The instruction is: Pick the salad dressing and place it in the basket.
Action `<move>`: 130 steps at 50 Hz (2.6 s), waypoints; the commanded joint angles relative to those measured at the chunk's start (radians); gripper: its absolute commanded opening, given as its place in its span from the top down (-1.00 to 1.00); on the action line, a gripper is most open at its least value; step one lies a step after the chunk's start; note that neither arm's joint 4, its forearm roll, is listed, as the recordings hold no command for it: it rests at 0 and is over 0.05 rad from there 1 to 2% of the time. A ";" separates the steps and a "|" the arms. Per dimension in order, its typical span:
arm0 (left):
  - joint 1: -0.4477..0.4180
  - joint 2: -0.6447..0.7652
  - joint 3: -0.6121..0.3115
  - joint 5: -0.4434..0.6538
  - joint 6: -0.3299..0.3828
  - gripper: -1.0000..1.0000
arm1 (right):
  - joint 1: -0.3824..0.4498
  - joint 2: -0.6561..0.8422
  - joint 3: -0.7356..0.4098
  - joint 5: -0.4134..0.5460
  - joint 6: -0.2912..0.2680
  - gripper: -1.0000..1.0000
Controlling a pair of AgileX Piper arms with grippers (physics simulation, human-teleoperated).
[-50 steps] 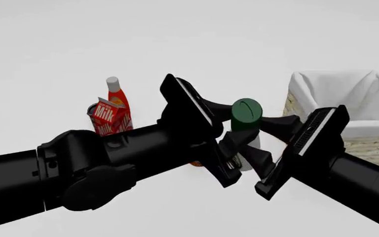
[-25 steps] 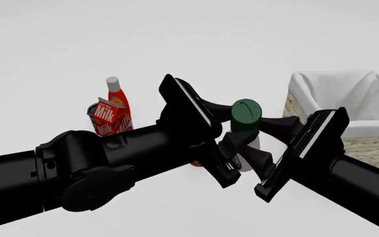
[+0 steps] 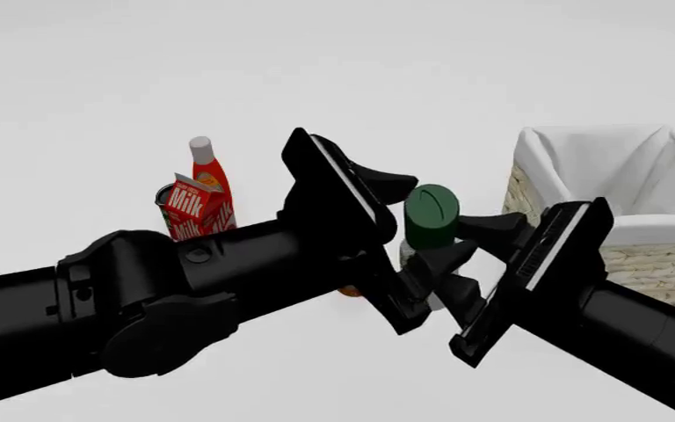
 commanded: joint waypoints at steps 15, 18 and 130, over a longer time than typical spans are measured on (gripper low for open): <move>0.021 -0.149 -0.044 0.068 -0.036 -1.00 | 0.009 0.010 -0.001 -0.017 0.023 1.00; 0.025 -0.171 -0.049 0.079 -0.033 -1.00 | 0.009 0.008 -0.001 -0.015 0.023 1.00; 0.888 -1.344 0.857 0.083 -0.080 -1.00 | -0.492 -0.091 -0.471 0.188 -0.003 1.00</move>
